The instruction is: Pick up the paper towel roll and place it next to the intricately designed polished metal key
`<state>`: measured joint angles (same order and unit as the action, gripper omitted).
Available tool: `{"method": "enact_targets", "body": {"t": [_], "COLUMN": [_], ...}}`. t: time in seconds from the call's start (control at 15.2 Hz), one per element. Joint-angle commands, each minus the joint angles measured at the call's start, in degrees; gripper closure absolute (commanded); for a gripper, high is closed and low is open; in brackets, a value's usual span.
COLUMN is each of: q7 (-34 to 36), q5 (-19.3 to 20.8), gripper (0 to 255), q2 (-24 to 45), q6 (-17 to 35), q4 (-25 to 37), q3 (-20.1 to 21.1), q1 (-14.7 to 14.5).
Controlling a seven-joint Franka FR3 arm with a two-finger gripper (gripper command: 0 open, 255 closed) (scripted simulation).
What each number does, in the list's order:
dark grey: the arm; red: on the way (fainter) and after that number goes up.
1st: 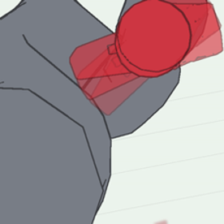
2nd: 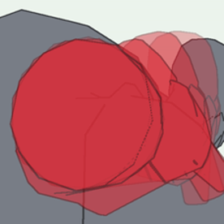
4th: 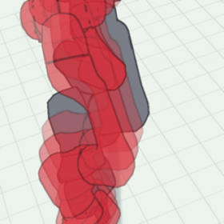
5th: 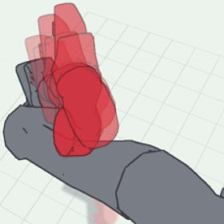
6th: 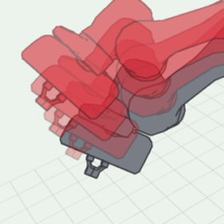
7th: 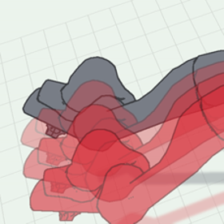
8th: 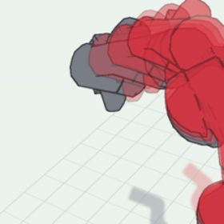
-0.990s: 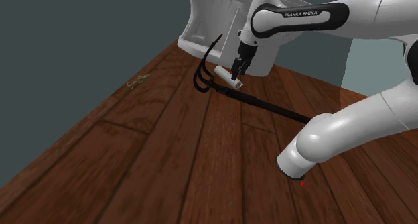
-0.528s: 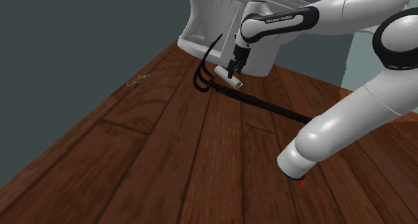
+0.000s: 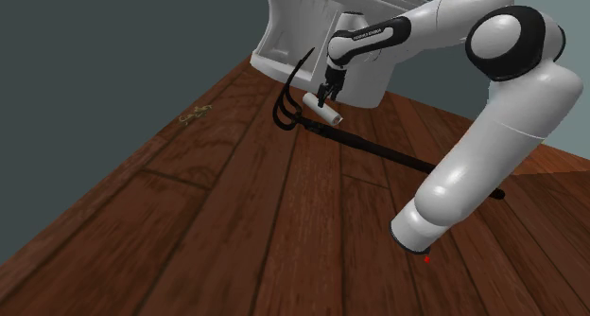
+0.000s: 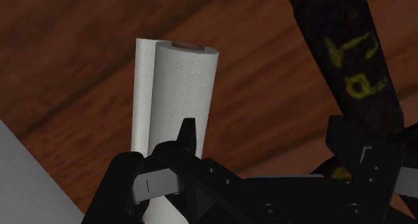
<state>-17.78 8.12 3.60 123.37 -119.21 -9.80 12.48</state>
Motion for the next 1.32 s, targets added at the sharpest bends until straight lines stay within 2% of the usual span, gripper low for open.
{"method": "enact_targets", "body": {"t": [0.0,0.33,0.86,1.25], "q7": [-0.55,-2.39,-2.63,-2.63], "q5": [0.12,-0.44,-0.8,-0.8], "gripper": [0,0,0,0], "q2": [3.35,12.6,15.86,15.86], "q6": [1.01,2.66,7.53,7.53], "q4": [2.98,12.15,10.6,10.6], "q3": [-0.61,-1.97,-2.04,-2.04], "q1": [0.68,2.8,3.51,3.51]}}
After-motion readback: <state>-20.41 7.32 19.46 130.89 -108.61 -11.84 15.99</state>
